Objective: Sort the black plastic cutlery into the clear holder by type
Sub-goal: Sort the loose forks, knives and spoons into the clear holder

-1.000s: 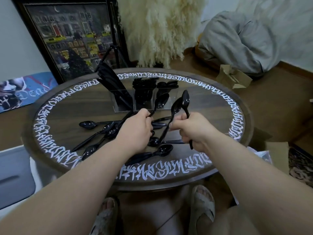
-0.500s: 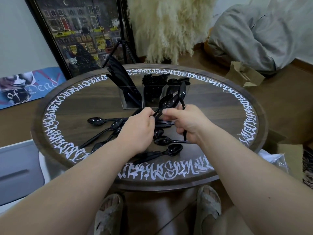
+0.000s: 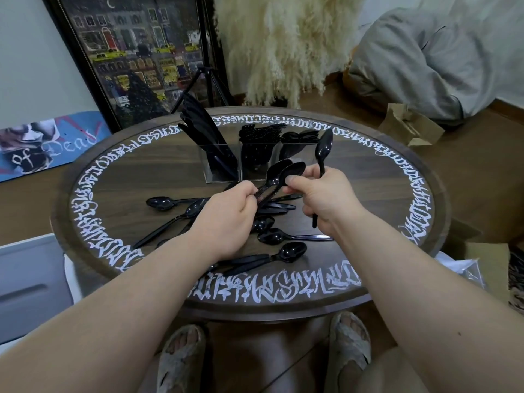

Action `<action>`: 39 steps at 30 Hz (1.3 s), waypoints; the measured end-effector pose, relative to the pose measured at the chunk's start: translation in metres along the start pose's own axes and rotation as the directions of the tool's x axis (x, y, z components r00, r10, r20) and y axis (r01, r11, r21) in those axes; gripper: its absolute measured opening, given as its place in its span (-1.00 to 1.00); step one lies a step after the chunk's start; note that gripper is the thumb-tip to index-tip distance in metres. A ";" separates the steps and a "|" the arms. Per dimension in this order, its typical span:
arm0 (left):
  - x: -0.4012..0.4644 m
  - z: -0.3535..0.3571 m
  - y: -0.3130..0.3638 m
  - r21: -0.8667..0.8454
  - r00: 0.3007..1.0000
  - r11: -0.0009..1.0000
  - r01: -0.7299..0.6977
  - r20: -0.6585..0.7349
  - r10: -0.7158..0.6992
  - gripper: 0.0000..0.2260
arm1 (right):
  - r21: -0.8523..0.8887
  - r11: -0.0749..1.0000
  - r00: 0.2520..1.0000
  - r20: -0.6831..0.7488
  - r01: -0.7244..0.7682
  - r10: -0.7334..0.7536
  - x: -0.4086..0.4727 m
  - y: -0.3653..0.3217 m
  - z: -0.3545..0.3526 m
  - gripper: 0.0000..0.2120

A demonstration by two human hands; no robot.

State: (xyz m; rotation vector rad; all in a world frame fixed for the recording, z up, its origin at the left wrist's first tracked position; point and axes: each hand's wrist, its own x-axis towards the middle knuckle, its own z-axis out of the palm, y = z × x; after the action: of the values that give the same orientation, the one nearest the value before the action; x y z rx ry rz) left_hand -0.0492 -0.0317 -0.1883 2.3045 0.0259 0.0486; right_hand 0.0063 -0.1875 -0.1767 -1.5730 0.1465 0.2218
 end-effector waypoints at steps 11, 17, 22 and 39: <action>0.003 0.003 0.005 0.171 0.995 0.981 -0.091 0.054 0.083 -0.84 | -0.089 0.996 0.999 -0.033 -0.015 0.012 -0.001 -0.008 -0.001 -0.81; 0.008 0.001 0.000 0.188 0.998 0.982 0.022 -0.068 -0.009 -0.82 | -0.096 0.995 0.997 -0.073 -0.030 0.023 0.004 -0.013 -0.007 -0.70; 0.009 -0.002 0.003 0.153 0.994 0.987 0.047 -0.109 -0.031 -0.74 | 0.010 1.000 1.000 0.000 0.002 -0.002 0.004 -0.007 -0.008 -0.78; 0.011 0.001 0.006 0.054 0.994 0.997 0.046 -0.105 -0.041 -0.75 | -0.001 0.998 0.998 -0.037 0.055 -0.055 0.002 -0.010 -0.005 -0.79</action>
State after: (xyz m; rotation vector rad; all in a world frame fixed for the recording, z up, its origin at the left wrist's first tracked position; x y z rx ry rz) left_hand -0.0379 -0.0359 -0.1837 2.3553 0.1322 0.1467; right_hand 0.0111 -0.1925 -0.1676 -1.5799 0.1320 0.1494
